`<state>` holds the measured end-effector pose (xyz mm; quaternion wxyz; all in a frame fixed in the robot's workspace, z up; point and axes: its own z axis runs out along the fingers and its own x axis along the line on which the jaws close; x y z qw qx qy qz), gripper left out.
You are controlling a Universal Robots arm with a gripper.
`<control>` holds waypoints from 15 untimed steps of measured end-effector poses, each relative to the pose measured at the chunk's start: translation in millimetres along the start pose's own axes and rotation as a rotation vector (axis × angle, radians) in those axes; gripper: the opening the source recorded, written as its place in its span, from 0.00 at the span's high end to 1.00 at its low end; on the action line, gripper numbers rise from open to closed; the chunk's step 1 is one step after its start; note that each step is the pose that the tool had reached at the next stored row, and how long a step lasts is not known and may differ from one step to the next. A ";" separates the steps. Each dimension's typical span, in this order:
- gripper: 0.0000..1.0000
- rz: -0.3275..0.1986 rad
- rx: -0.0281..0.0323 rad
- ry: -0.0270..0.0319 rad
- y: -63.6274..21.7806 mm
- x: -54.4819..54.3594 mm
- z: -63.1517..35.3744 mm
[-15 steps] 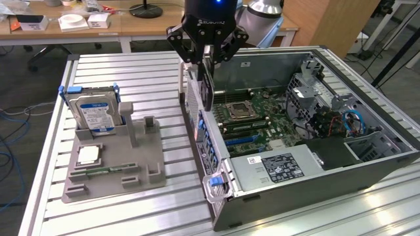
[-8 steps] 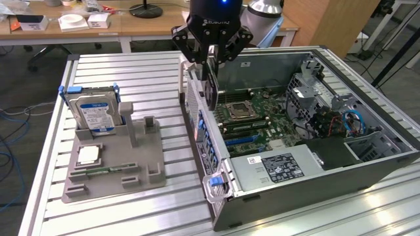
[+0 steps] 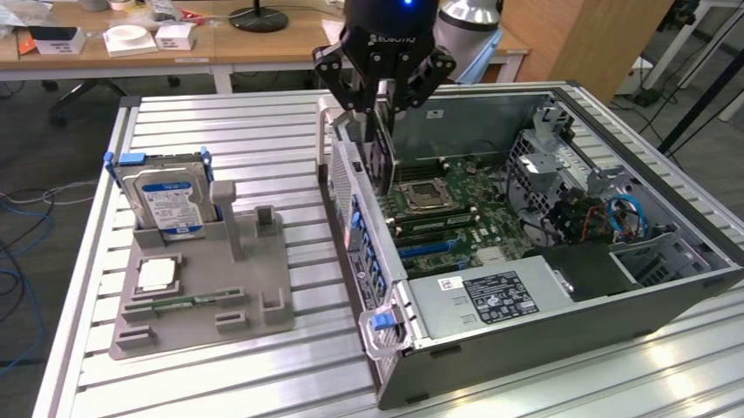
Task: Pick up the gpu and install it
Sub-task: 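Pick up the gpu and move the gpu toward the slot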
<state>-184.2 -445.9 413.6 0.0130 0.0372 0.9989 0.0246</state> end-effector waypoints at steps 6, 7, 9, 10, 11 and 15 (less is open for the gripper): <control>0.74 0.000 0.0000 0.0000 0.5 -5.8 0.2; 0.74 0.000 0.0000 0.0000 0.6 -6.6 0.2; 0.74 0.000 0.0000 0.0000 0.7 -8.3 0.2; 0.74 0.000 0.0000 0.0000 0.8 -8.9 0.3; 0.74 0.000 0.0000 0.0000 0.9 -9.6 0.3; 0.74 0.000 0.0000 0.0000 1.1 -12.8 0.4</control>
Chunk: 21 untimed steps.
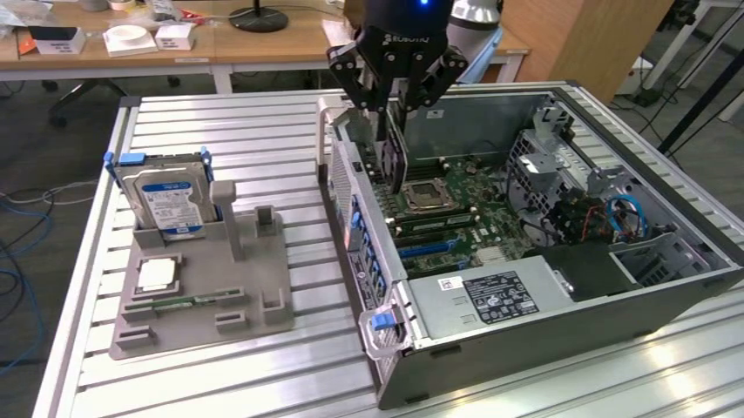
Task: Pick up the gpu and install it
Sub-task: 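Pick up the gpu and move the gpu toward the slot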
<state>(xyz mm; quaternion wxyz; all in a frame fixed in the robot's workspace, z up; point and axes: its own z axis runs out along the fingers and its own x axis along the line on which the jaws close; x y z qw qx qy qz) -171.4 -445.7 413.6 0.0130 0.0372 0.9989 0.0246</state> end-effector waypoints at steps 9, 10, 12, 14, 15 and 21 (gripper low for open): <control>0.74 0.000 -0.0001 -0.0001 0.7 -8.6 0.3; 0.74 0.000 0.0000 0.0000 0.8 -9.6 0.3; 0.74 0.000 0.0000 0.0000 1.0 -11.8 0.4; 0.74 0.000 0.0000 0.0000 1.2 -14.1 0.4; 0.74 0.000 -0.0001 -0.0001 1.3 -15.3 0.5; 0.74 0.000 0.0000 0.0000 1.8 -22.2 0.6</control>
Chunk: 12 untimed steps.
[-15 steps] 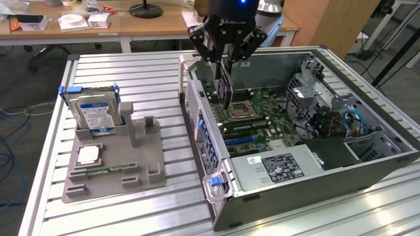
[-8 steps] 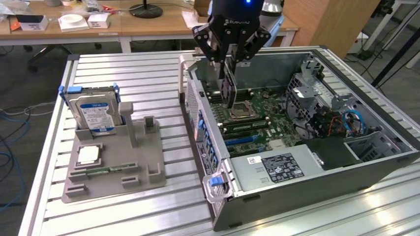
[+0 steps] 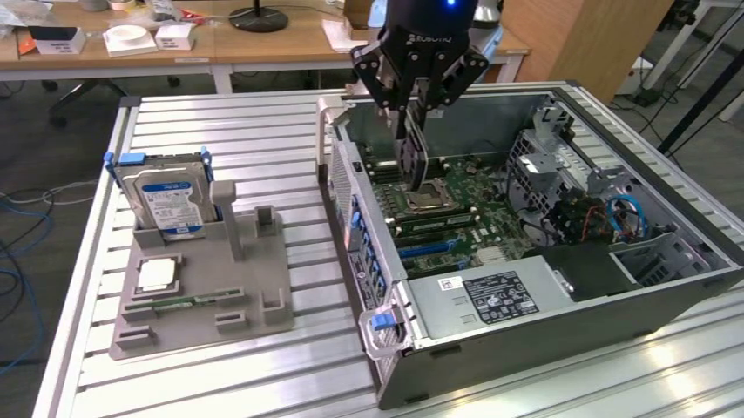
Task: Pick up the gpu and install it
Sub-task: 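Pick up the gpu and move the gpu toward the slot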
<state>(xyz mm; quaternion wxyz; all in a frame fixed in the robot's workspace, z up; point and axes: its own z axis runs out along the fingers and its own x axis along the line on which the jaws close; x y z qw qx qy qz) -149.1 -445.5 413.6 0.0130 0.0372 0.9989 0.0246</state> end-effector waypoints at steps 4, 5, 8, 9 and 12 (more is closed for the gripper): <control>0.74 0.000 0.0000 0.0000 0.4 -3.6 0.1; 0.74 0.000 0.0000 0.0000 0.5 -4.7 0.1; 0.74 0.000 0.0000 0.0000 0.9 -8.1 0.3; 0.74 0.000 0.0000 -0.0001 1.0 -9.4 0.3; 0.74 0.000 0.0000 0.0000 1.4 -13.6 0.4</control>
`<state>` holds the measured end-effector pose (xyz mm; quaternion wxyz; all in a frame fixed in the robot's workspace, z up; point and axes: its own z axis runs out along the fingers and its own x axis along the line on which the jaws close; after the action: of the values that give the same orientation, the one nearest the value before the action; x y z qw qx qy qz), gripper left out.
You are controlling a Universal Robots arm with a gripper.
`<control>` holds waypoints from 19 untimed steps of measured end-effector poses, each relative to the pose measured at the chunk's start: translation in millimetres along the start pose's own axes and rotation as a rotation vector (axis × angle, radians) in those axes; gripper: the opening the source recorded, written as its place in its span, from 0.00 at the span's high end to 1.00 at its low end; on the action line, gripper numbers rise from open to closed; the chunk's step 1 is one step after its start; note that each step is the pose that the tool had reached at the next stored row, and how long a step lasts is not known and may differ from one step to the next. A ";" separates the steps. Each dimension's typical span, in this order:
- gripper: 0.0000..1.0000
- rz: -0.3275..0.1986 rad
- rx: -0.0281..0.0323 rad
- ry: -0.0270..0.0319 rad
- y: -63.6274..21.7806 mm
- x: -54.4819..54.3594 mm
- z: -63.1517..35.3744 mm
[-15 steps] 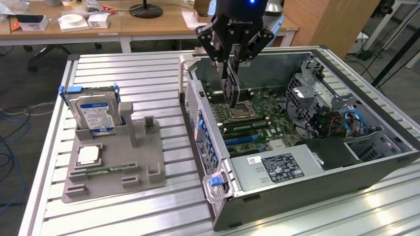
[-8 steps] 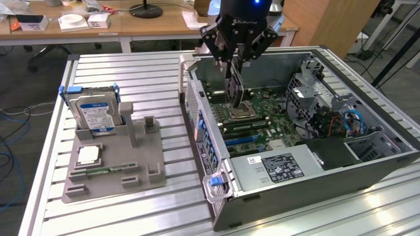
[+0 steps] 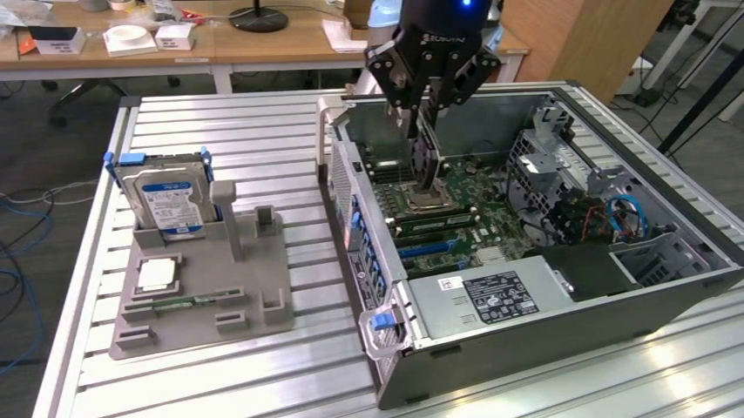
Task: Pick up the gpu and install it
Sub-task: 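Pick up the gpu and move the gpu toward the slot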
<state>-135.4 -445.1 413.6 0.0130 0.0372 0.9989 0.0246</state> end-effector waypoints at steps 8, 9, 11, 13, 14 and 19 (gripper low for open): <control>0.74 0.000 0.0000 0.0000 0.8 -10.2 0.3; 0.74 0.000 0.0000 0.0000 0.9 -11.5 0.3; 0.74 0.000 -0.0001 0.0000 1.1 -14.0 0.4; 0.74 0.000 -0.0001 0.0000 1.3 -16.3 0.5; 0.74 0.000 0.0000 0.0000 1.4 -17.5 0.5; 0.74 0.000 0.0000 -0.0001 1.9 -23.2 0.7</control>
<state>-112.2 -445.0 413.6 0.0130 0.0372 0.9989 0.0246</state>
